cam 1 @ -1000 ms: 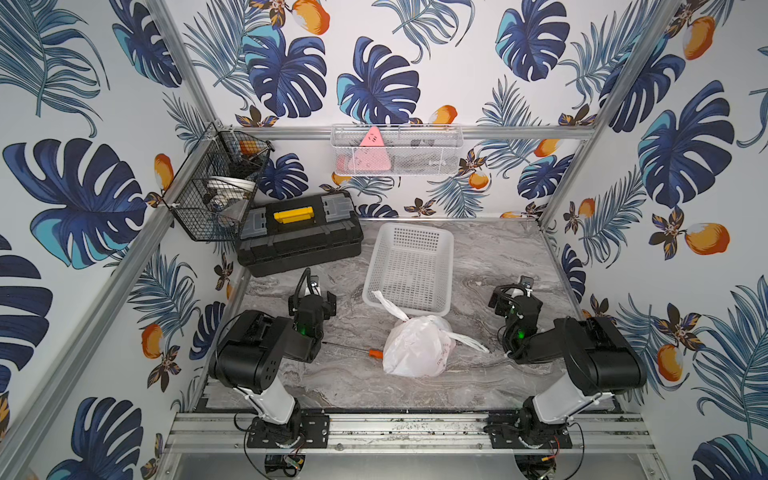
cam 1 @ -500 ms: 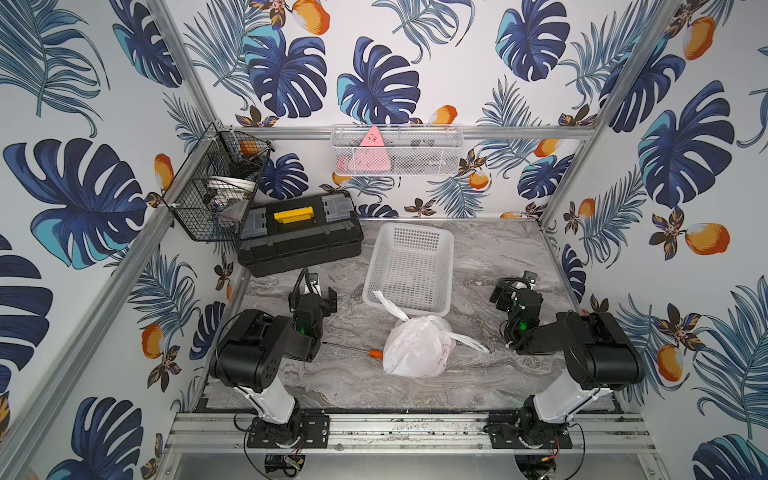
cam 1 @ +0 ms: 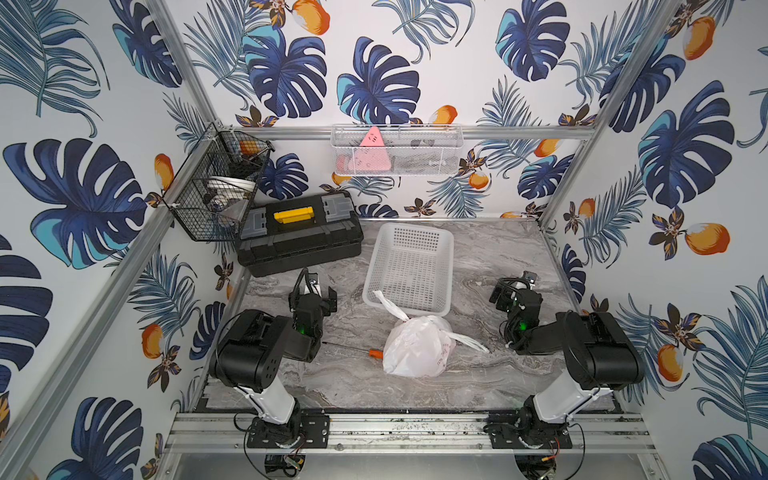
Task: Place the peach into a plastic bag & tie a knot
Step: Reset both arms
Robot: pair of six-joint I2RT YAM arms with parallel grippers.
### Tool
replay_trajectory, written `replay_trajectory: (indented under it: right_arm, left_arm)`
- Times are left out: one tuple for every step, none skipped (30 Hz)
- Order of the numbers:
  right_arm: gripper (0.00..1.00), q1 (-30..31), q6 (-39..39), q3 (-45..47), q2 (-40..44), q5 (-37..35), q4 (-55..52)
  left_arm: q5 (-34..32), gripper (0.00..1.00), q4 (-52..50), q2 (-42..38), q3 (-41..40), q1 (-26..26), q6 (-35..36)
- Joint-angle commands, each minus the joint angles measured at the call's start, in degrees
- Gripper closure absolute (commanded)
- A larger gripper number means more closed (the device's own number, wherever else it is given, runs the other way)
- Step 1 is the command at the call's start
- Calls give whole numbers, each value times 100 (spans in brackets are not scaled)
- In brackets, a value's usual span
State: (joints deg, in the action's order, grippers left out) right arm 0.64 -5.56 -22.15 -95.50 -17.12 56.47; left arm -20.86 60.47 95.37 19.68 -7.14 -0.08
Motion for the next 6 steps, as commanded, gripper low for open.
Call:
replay_trajectory:
  right_arm:
    - [1, -3, -68, -13, -1, 7, 113]
    - [1, -3, -68, -16, -3, 5, 110]
    - [1, -3, -68, -17, -1, 7, 105]
    - [1, -3, -69, -13, -3, 7, 112]
    - [1, -3, -68, -12, -3, 7, 111]
    - [1, -3, -70, -10, 0, 7, 109]
  left_arm:
    - [-20, 0, 432, 55, -47, -118, 190]
    - [8, 1, 499, 64, -73, -150, 243]
    - [47, 1, 377, 31, -58, -153, 195]
    - [71, 1, 371, 25, -47, -141, 190]
    - [78, 1, 387, 21, -63, -120, 177]
    - [49, 1, 405, 21, -78, -121, 151]
